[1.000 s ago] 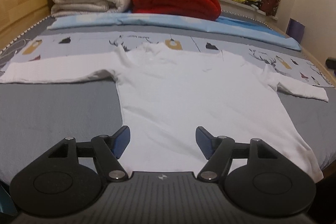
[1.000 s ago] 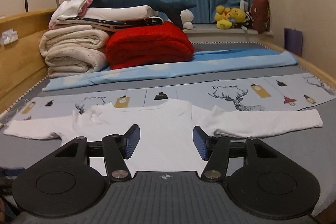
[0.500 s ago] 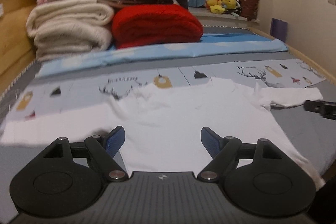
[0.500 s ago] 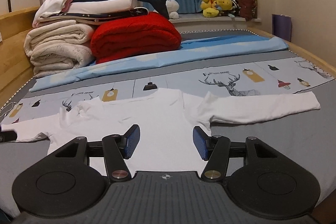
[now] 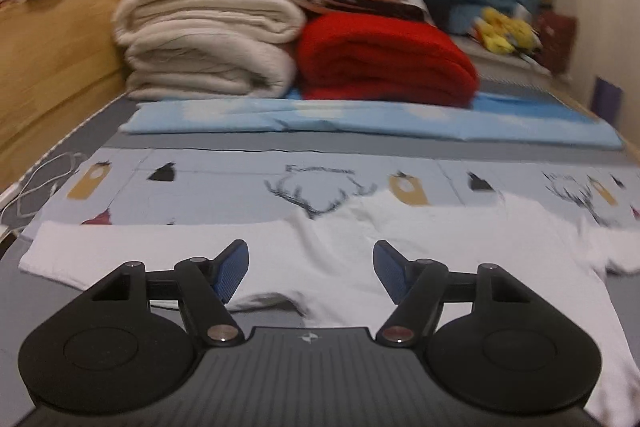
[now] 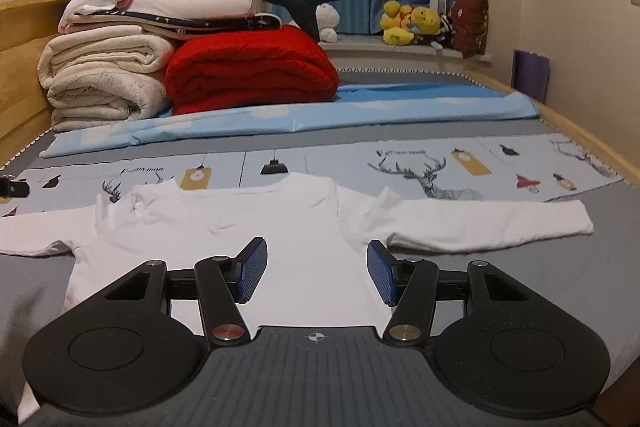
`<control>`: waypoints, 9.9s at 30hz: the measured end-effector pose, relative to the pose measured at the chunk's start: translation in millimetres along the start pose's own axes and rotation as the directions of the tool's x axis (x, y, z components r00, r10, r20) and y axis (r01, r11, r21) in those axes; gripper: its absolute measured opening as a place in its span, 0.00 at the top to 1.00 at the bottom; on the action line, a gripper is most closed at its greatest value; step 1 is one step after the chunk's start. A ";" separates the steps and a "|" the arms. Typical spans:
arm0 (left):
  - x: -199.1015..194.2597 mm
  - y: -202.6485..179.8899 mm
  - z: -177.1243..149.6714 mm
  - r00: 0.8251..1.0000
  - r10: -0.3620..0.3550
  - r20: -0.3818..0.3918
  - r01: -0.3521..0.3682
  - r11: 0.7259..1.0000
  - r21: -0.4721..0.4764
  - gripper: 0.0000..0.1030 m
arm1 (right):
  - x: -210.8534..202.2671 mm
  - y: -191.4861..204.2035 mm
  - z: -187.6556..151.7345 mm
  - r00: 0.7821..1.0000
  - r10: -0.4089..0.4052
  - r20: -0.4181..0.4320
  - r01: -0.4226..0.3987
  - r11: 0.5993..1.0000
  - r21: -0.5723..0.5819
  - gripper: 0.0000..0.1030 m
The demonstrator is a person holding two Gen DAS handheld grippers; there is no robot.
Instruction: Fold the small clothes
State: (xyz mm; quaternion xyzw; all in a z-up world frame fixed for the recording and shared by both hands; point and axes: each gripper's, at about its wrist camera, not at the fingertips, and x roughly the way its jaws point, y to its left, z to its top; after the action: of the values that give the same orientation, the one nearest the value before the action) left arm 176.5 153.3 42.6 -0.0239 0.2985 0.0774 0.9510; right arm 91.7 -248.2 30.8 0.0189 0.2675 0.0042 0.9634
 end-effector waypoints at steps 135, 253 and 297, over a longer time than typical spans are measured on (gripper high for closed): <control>167.6 -81.3 40.8 0.698 -0.691 -0.188 0.583 0.701 -0.410 0.95 | 211.2 129.2 55.5 0.867 0.358 -0.347 -0.457 0.850 -0.262 0.61; 166.3 -112.8 13.2 0.900 -0.205 -0.386 0.242 0.969 0.051 0.45 | 231.3 -413.9 -22.5 0.919 -0.283 -0.276 0.369 0.365 0.854 0.72; 185.7 -18.0 26.0 0.883 -0.290 -0.369 0.129 0.906 -0.403 0.71 | 217.0 15.7 71.1 0.916 0.250 -0.313 -0.081 0.880 0.468 0.90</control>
State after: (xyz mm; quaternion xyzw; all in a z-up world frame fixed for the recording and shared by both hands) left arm 344.4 162.5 -42.2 -0.2501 0.4720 0.0197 0.8452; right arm 314.4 -230.9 -19.5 0.2610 0.4323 0.0299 0.8626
